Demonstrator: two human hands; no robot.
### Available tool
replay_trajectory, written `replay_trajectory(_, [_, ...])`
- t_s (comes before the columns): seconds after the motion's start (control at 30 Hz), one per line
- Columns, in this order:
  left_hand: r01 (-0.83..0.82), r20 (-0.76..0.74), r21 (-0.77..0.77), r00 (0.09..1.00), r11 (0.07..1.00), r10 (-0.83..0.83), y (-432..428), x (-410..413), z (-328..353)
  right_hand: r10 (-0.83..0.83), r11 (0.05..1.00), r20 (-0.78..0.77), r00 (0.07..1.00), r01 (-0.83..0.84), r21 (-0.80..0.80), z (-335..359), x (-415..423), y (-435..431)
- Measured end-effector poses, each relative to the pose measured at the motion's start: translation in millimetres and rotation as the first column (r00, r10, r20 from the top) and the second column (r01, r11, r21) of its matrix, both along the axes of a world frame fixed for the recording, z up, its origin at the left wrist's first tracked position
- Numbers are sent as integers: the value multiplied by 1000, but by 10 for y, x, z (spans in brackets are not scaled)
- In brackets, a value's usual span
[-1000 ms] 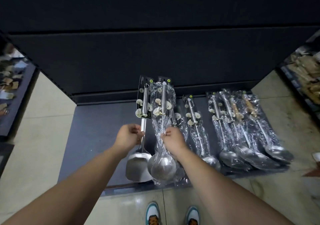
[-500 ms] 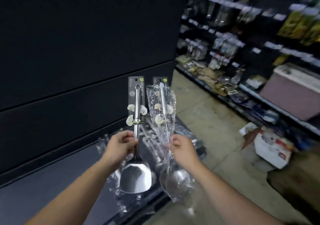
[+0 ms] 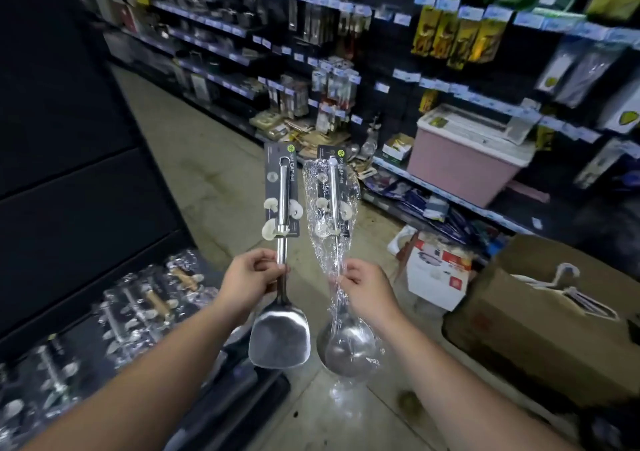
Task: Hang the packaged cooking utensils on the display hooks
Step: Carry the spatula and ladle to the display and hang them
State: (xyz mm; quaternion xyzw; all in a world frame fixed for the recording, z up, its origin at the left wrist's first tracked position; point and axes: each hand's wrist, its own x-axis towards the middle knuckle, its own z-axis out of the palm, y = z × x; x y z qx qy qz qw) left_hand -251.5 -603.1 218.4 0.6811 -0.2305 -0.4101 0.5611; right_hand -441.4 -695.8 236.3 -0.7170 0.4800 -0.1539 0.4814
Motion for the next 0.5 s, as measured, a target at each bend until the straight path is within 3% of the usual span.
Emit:
replay_trajectory(0.23, [2,-36,12,999,1000,-2,-1315,-279,-40,-8,1000,-1,1000,8,-22,-43,-245,-1355])
replay_trajectory(0.5, [-63,-71,6,995,998,63,-2594,308,-79,20,1000,26,999,-20,7,-199,470,-2683])
